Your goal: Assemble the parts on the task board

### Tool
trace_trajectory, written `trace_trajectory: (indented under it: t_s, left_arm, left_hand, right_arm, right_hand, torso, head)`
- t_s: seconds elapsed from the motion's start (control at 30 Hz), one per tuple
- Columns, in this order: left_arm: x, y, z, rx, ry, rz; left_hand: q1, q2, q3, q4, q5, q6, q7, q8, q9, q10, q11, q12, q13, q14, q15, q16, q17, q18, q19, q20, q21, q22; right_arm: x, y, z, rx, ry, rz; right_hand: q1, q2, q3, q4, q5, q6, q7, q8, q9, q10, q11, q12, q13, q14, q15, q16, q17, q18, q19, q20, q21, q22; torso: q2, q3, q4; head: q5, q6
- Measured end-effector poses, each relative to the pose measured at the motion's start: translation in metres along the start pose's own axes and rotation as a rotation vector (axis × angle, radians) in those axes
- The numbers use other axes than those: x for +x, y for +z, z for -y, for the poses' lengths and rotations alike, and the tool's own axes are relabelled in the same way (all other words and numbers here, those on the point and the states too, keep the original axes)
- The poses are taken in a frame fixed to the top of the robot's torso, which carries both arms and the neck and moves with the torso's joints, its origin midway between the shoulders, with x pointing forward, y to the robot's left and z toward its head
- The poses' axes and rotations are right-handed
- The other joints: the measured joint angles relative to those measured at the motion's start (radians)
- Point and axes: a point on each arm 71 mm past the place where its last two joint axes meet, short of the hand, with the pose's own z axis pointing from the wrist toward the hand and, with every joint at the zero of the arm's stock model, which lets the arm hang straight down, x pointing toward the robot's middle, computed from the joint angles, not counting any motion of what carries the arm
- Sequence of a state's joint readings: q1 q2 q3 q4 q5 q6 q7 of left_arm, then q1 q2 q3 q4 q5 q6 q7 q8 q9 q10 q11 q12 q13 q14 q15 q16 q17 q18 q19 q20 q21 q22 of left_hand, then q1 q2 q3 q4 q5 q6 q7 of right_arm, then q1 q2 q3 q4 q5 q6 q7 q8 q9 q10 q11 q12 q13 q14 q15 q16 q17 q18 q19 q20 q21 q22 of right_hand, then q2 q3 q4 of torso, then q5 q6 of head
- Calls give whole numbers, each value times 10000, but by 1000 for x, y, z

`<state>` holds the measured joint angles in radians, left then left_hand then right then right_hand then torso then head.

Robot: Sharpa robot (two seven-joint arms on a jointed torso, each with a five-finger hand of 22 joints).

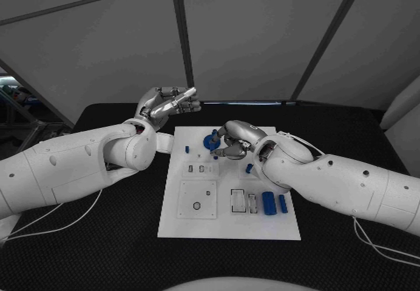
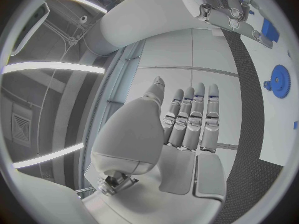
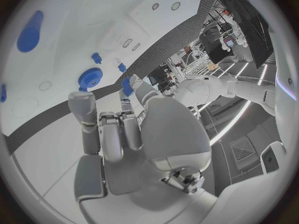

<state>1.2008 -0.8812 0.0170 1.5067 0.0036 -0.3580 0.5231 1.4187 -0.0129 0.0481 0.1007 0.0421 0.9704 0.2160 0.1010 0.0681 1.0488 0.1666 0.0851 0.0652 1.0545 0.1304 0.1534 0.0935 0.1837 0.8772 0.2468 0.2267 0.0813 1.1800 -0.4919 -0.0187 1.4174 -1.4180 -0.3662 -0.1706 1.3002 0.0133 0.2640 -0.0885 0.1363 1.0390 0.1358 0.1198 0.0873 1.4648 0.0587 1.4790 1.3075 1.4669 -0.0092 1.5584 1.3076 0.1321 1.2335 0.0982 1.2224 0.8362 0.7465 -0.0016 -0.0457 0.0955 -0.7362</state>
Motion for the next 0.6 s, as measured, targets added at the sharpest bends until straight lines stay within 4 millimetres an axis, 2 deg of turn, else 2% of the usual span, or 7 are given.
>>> trace_trajectory:
  t_s: [0.6]
  left_arm:
    - [2,1,-1,-13,-23,-37]
  left_hand:
    - [0,0,0,0,0,0,0,1,0,0,0,0,0,0,0,1,1,0,0,0,0,-3]
  right_arm:
    - [36,3,2,314,-659,-613]
  right_hand:
    - [-1,-2,32,32,43,32,29,-36,-1,0,1,0,0,0,0,0,-1,0,37,-37,0,-2]
  torso:
    - [5,12,0]
  head:
    - [117,-162]
